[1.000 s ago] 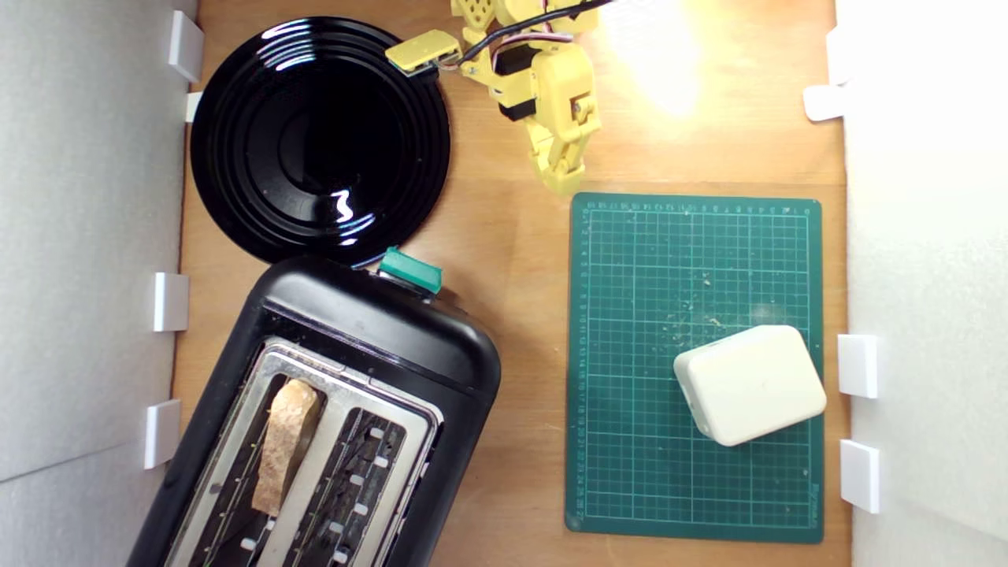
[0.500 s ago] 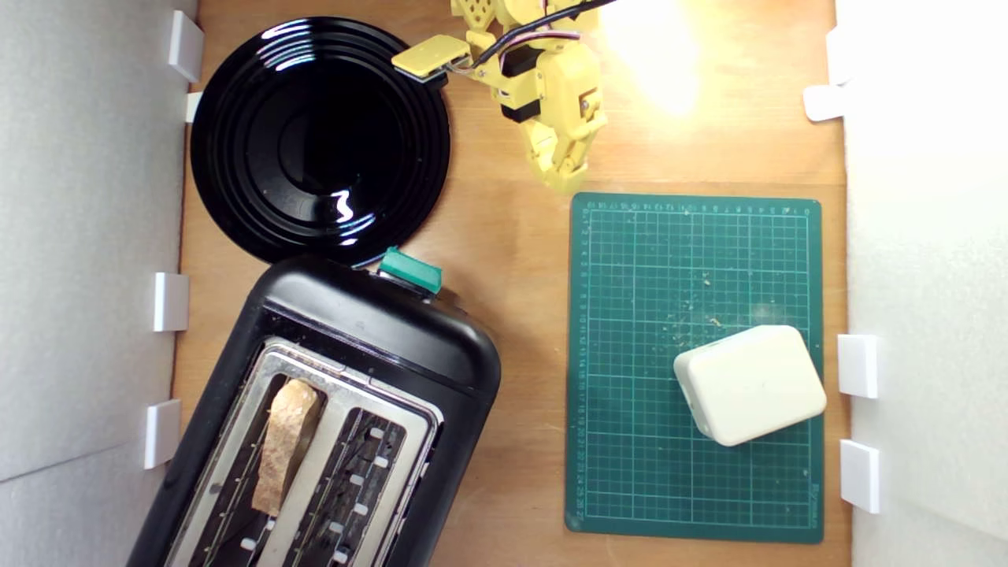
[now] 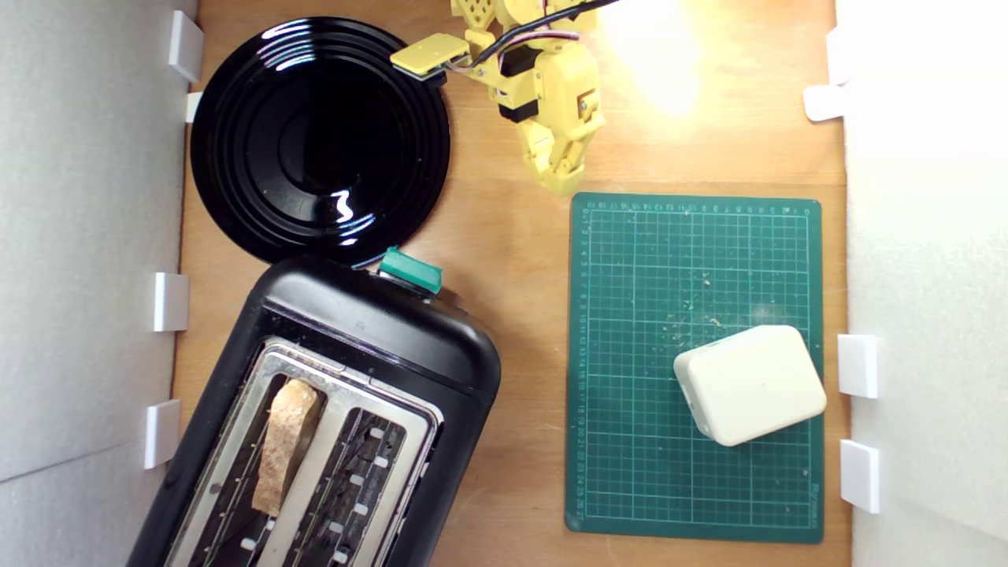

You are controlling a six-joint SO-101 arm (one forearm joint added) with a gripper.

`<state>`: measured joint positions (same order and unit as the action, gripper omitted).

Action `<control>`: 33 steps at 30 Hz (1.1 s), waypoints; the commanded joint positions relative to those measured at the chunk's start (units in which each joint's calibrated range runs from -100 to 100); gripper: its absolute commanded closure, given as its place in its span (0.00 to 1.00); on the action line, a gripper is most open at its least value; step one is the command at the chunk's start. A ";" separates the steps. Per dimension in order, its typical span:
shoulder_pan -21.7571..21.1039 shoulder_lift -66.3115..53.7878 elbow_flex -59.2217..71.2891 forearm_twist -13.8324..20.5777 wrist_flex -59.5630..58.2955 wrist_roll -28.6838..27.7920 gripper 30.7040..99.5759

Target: Pick bread and place in toaster

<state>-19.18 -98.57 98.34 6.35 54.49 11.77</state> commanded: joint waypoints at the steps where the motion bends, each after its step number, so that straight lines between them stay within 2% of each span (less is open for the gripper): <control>1: -0.73 -0.35 0.21 0.45 -0.91 -0.13 0.75; 33: -0.65 -0.26 0.12 0.27 -0.91 -0.13 0.75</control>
<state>-19.18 -98.57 98.34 6.26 54.49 11.77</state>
